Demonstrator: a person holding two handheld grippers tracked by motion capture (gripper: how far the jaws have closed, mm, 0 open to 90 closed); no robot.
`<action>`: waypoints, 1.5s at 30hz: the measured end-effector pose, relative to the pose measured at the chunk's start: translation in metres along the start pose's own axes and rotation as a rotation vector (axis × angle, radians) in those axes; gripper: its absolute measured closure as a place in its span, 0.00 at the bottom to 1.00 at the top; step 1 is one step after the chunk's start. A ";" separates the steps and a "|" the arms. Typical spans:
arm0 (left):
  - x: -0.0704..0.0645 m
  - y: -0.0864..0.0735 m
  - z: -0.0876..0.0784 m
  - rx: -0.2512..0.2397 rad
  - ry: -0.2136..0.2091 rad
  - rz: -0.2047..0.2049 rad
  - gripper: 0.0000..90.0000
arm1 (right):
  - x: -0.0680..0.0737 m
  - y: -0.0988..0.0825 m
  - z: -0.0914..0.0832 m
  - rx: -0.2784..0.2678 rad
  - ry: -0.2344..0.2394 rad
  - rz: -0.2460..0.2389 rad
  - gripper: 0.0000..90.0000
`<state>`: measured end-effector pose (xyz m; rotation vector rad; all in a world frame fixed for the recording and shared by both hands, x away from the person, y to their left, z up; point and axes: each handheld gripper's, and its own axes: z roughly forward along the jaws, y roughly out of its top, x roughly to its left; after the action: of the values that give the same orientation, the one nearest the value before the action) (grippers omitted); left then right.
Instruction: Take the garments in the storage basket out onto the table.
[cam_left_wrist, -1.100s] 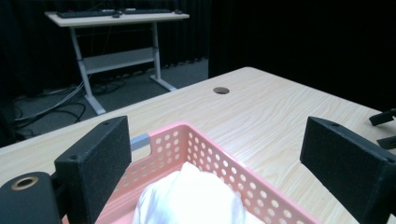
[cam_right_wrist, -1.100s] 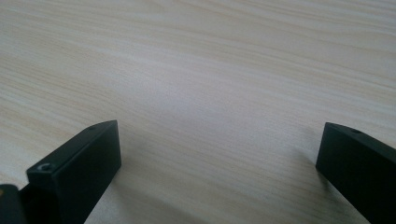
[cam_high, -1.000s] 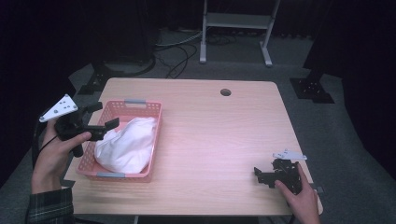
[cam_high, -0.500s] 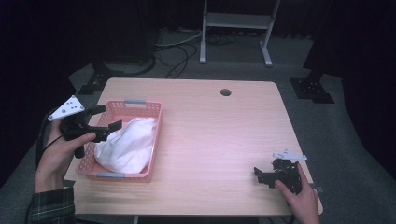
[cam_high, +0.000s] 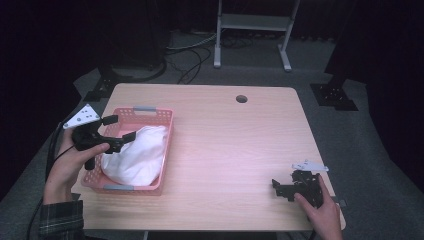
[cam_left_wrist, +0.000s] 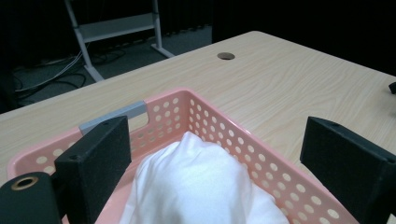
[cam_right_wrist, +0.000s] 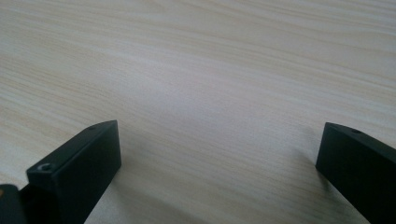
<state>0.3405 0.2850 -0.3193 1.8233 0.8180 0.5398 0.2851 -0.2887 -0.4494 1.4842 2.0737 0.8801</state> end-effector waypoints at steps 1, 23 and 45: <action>0.000 0.000 0.001 0.004 0.001 0.003 0.09 | 0.000 0.000 0.000 0.000 0.000 0.000 0.00; 0.001 -0.010 0.018 0.056 -0.006 -0.009 0.09 | 0.000 0.000 0.000 0.000 0.000 0.000 0.00; 0.002 -0.018 0.030 0.107 -0.002 -0.016 0.09 | 0.000 0.000 0.000 0.000 0.000 0.000 0.00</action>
<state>0.3574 0.2723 -0.3478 1.9128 0.8730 0.4919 0.2851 -0.2887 -0.4494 1.4841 2.0736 0.8803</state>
